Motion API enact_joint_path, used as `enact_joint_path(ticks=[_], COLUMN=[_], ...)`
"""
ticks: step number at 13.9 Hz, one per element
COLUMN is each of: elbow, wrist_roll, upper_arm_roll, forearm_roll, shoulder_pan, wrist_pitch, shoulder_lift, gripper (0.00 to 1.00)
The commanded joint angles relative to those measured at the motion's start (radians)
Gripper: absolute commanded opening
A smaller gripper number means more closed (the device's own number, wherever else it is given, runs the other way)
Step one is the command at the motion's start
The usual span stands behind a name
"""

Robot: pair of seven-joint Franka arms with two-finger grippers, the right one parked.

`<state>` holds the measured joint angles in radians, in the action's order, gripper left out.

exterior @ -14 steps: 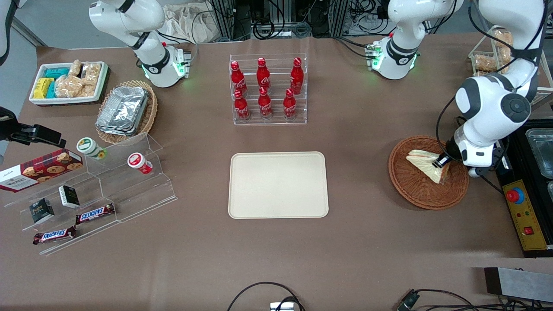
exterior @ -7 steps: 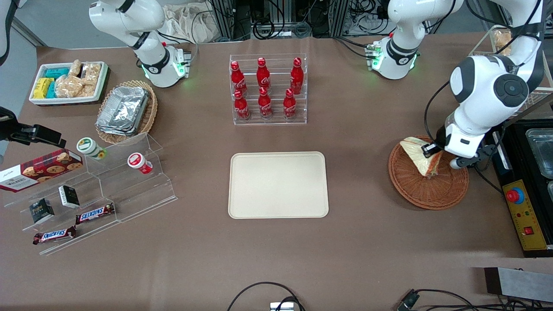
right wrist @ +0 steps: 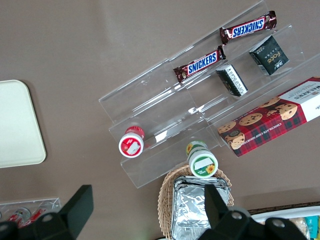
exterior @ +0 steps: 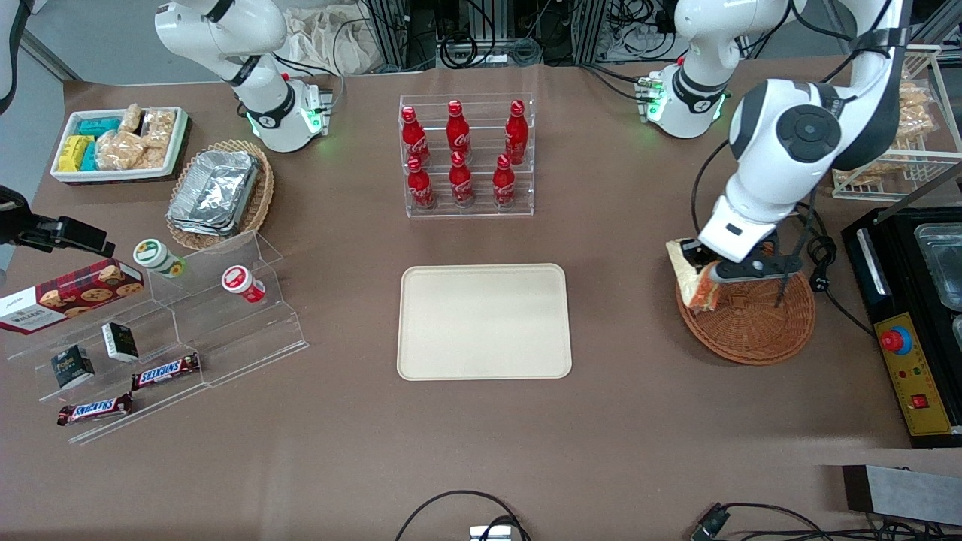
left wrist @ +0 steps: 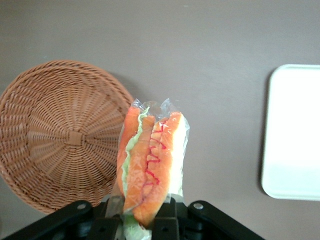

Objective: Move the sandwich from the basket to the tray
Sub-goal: 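Lift the sandwich out of the basket and carry it over the tray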

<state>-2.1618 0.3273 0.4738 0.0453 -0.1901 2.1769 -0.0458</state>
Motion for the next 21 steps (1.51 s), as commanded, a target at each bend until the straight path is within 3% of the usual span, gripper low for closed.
enact_joint_path(ticks=[1, 6, 12, 21], elbow=[0.094, 0.184, 0.328, 0.467], wrist_roll=[-0.031, 0.068, 0.387, 0.587], upper_arm_roll=[0.06, 0.192, 0.192, 0.187], forearm_roll=[0.013, 0.084, 0.224, 0.43], shoulder_pan=[-0.006, 0.009, 0.167, 0.32], wrist_pitch=[-0.097, -0.137, -0.138, -0.126], shoulder_lift=[0.035, 0.153, 0.342, 0.596], gripper=[0.0, 0.0, 0.0, 0.0])
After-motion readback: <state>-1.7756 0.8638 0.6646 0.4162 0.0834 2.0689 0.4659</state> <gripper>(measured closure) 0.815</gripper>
